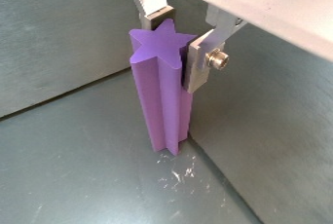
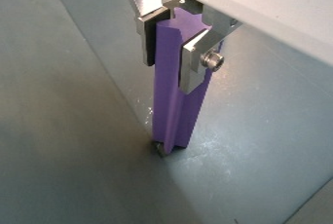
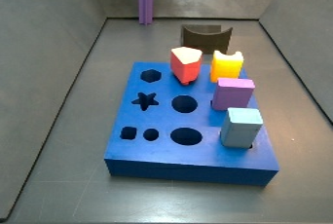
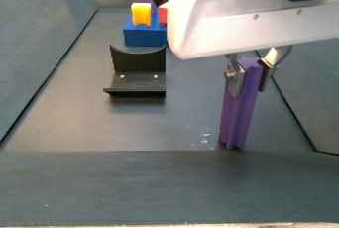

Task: Pick up the star object. Move up. Move to above the board. Insert the star object.
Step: Move up.

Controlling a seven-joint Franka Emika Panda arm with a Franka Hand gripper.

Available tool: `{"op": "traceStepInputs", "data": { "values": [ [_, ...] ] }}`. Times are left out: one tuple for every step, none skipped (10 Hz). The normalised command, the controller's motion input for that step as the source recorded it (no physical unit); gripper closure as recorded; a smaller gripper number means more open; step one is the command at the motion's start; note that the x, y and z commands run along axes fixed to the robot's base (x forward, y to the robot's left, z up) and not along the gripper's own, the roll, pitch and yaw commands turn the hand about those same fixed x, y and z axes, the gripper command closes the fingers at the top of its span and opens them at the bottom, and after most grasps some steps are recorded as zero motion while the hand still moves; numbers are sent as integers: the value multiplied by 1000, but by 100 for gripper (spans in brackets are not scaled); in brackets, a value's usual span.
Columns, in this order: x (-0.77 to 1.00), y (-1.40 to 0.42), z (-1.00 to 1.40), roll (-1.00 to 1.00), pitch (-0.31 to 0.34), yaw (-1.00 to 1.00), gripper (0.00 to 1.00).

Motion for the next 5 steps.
{"op": "traceStepInputs", "data": {
  "values": [
    [0,0,833,0,0,0,100],
    [-31,-65,814,-21,8,38,100],
    [-53,-57,730,-5,19,38,100],
    [-47,-31,586,32,38,30,100],
    [-35,-20,475,58,51,24,100]
  ]
}}
